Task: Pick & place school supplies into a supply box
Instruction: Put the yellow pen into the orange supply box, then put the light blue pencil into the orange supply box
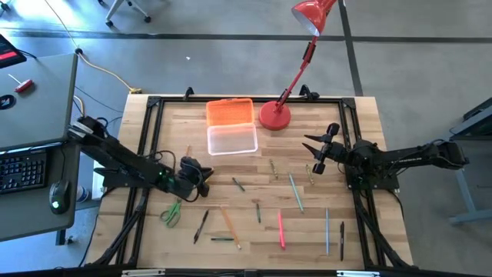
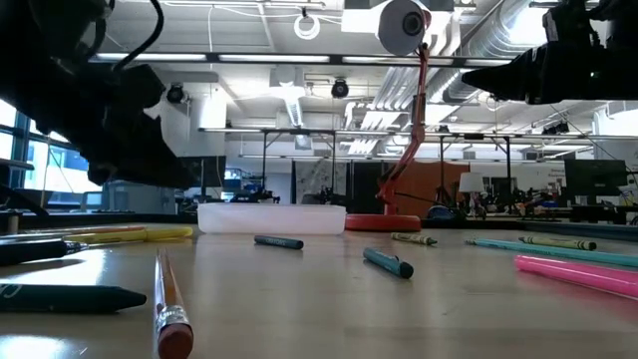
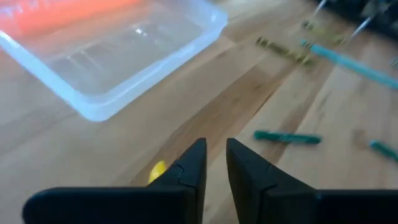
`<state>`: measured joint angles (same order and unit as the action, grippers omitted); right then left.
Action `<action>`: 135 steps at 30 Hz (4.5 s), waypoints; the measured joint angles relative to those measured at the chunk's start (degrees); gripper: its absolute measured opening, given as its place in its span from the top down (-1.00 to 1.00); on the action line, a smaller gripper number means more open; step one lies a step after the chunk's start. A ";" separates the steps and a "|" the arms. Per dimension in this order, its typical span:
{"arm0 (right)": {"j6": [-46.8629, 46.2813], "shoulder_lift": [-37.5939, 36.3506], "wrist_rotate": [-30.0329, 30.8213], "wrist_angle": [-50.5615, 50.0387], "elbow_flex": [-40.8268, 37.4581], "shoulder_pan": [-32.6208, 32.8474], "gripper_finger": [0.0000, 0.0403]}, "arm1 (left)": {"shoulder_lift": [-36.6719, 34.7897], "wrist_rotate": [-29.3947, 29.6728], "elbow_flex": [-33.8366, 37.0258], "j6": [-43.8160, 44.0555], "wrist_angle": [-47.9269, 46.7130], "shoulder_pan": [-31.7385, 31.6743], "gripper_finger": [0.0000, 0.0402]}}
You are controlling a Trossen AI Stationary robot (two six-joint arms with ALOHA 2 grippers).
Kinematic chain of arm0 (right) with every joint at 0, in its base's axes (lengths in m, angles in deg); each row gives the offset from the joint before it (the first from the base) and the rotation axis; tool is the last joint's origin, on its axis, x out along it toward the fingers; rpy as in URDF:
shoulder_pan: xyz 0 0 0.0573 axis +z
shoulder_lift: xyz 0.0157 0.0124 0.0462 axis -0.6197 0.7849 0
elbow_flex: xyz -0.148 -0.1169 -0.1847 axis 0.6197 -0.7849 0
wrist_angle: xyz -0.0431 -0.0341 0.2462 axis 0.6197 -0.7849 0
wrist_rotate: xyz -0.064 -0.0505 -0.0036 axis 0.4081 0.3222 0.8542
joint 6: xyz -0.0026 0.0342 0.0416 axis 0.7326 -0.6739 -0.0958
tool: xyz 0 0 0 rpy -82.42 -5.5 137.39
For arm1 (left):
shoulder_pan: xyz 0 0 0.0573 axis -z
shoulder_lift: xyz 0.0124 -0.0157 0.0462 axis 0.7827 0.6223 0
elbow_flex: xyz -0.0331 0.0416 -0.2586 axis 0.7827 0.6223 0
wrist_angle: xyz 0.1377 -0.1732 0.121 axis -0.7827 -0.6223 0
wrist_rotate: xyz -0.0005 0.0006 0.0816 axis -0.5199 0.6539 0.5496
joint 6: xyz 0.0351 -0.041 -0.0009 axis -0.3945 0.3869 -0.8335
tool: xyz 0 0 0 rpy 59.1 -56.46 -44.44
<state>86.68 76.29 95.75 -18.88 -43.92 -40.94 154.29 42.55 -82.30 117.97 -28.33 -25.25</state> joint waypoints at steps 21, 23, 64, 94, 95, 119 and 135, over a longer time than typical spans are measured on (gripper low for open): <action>-1.57 0.00 -0.20 -0.02 0.00 -0.01 0.46 | 4.27 0.97 0.00 4.80 -3.39 0.00 0.37; -1.57 0.00 -0.20 -0.02 0.00 -0.01 0.46 | 5.81 0.97 -0.04 5.22 -2.80 0.00 0.40; -1.51 0.00 -0.22 -1.30 0.00 0.01 0.46 | 29.66 10.76 -0.28 7.50 10.30 0.19 0.47; -2.03 1.54 -0.77 -0.40 -0.01 0.01 0.46 | 23.30 -20.08 -24.50 -52.80 18.67 -29.27 0.70; -2.42 1.57 -0.94 -0.44 -0.02 0.01 0.46 | 23.30 -23.37 -24.84 -53.16 18.45 -31.88 0.69; -20.62 13.41 0.22 -2.62 0.02 1.60 0.46 | 25.40 -39.88 -25.14 -54.24 8.30 -46.14 0.19; -40.82 36.26 22.87 -26.72 16.98 25.15 0.46 | 25.33 -38.81 -25.14 -47.57 25.13 -46.14 0.30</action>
<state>45.86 112.55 118.61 -45.60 -26.95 -15.79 179.63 3.74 -107.44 70.40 -3.19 -71.39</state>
